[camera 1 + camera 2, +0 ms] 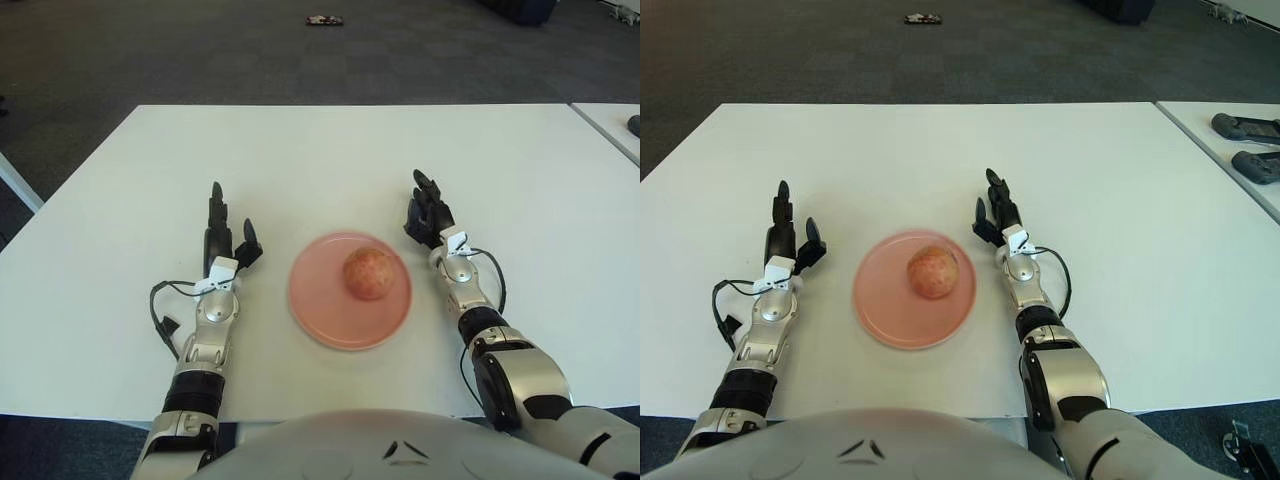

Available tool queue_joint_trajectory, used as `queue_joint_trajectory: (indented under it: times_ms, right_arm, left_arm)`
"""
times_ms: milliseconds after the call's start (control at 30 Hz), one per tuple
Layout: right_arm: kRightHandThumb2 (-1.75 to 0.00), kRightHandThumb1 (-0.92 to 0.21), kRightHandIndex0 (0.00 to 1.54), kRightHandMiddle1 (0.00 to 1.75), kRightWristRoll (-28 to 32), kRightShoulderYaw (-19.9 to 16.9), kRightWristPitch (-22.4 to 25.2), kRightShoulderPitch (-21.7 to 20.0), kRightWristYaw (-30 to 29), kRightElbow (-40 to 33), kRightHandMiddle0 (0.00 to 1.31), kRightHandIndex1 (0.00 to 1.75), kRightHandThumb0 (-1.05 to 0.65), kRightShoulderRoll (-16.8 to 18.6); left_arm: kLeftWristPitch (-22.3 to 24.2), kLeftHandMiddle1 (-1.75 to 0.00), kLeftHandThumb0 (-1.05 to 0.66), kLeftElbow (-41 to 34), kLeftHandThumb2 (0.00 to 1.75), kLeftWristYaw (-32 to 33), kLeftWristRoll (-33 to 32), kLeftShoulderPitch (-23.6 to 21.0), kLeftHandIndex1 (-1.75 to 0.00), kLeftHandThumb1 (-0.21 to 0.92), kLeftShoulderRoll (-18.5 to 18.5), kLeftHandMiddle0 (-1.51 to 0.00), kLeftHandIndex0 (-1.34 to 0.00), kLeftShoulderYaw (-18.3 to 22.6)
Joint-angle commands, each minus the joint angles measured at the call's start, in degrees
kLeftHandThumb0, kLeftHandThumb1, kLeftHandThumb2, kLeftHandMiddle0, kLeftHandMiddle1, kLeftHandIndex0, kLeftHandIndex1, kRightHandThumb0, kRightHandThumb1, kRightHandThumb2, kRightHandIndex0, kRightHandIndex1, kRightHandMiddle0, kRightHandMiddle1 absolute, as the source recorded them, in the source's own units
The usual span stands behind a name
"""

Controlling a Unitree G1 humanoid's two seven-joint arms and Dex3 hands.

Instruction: Put the apple into the plate.

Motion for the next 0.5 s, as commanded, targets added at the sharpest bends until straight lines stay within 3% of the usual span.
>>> queue_joint_trajectory:
  times_ms: [0,467]
  right_arm:
    - [-0.87,-0.92,0.11,0.22,-0.09,-0.32,2.97,0.96,-0.76,1.09,0.0,0.03,-0.77,-0.04]
    - [-0.83,-0.92,0.17,0.33,-1.11,0.63,6.59,3.14,-2.55,-1.93,0.0,0.04,-0.73,0.35]
  left_arm:
    - [-0.55,-0.01,-0.91,-0.57,0.99,-0.14,0.12,-0.14,-0.09,0.92,0.55,-0.03,0.0,0.26]
    - [-0.62,0.0,-0.91,-0.96,0.98,-0.51,0.21,-0.03,-0.11,0.92,0.94,-0.03,0.0,0.19]
